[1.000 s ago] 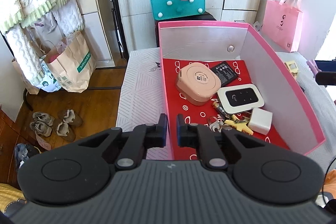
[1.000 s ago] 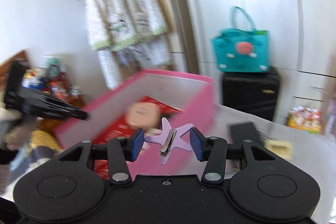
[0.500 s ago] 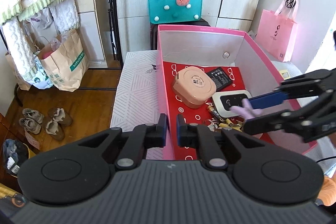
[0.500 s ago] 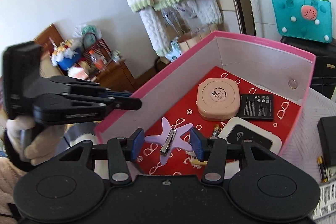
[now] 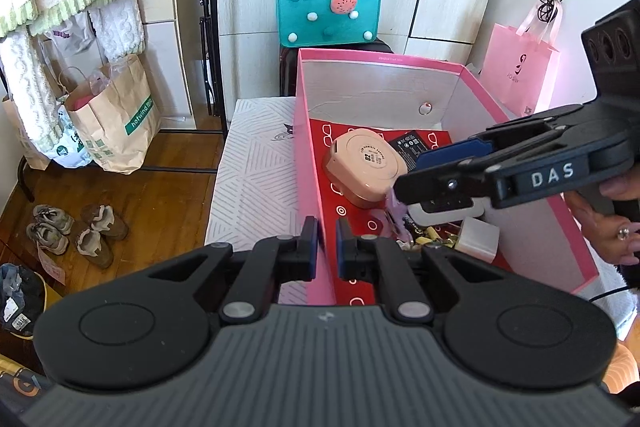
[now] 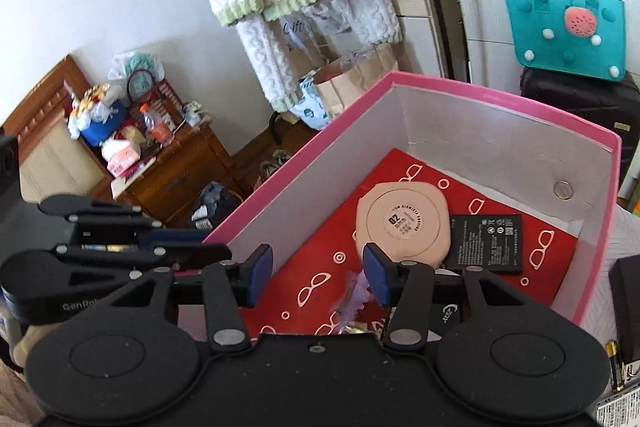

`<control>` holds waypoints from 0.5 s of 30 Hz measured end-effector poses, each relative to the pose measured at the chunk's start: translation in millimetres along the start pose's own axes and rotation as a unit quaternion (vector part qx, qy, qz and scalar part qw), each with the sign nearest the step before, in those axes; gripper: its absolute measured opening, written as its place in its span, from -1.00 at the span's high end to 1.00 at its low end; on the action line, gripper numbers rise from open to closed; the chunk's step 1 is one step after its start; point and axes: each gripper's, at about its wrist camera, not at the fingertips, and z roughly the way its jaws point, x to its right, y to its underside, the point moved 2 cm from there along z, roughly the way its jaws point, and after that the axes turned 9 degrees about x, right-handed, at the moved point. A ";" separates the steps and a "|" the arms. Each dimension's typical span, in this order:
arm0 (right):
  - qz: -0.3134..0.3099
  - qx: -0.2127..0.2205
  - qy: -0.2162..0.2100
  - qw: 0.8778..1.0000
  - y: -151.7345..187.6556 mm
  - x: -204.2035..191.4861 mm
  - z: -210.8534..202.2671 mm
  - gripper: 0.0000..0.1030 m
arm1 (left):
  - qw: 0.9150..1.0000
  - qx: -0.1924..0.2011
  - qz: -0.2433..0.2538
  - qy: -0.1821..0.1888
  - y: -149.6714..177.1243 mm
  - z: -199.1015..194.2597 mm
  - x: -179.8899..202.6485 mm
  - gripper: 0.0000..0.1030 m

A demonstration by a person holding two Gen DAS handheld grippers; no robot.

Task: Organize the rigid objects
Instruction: 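Carry the pink star clip into the pink box and release it, then move the right tool back to the table over the grey router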

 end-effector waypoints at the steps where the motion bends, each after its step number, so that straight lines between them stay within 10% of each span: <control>1: 0.003 0.003 0.000 1.000 1.0 1.6 -3.1 -0.10 | 1.000 0.000 0.000 0.000 -0.1 -0.2 -0.4 0.84; 15: 0.011 0.095 0.072 0.993 25.5 36.1 -119.4 -0.16 | 1.000 -0.002 -0.002 -0.009 -0.2 0.7 1.1 0.84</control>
